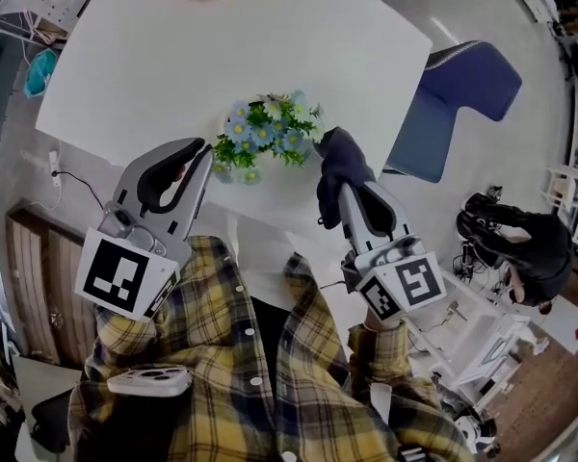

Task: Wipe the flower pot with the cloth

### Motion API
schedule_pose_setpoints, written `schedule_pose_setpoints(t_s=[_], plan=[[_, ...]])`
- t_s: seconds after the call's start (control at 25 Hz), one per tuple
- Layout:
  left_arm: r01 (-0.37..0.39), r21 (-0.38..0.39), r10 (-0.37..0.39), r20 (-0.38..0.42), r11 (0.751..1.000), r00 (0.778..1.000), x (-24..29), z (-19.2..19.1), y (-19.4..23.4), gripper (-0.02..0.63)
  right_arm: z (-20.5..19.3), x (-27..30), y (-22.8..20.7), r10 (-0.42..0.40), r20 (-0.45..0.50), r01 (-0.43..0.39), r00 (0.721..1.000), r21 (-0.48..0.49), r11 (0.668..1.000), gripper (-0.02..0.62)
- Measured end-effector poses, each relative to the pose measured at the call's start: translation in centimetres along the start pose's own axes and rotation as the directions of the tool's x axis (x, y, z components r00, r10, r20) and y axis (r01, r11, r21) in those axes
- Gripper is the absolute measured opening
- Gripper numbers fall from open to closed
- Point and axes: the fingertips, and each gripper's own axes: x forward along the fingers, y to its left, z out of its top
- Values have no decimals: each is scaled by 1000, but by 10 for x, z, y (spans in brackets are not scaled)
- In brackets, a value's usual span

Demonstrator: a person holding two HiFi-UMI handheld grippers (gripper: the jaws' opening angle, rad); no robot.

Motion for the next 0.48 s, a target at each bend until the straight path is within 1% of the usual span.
schedule_pose_setpoints(t_s=[0.04,0.24,0.4,0.48], plan=[[2,-2,-2,-10,1000,1000,1,-7,0,17,-9,3,1,5,-21,-5,1000,6,1000,29],[27,-10,-28,-40,1000,999,7,-33,-3,100,-44,21,2,37,-90,-34,995,36,999,29],[50,-39,-52,-57,998,997,12,-52,-2,184,-65,40,0,73,-120,-66,990,59,996,29],[63,-26,-65,-70,998,995,13,-62,-3,227,-73,48,-2,83,-133,-75,988,65,995,29]])
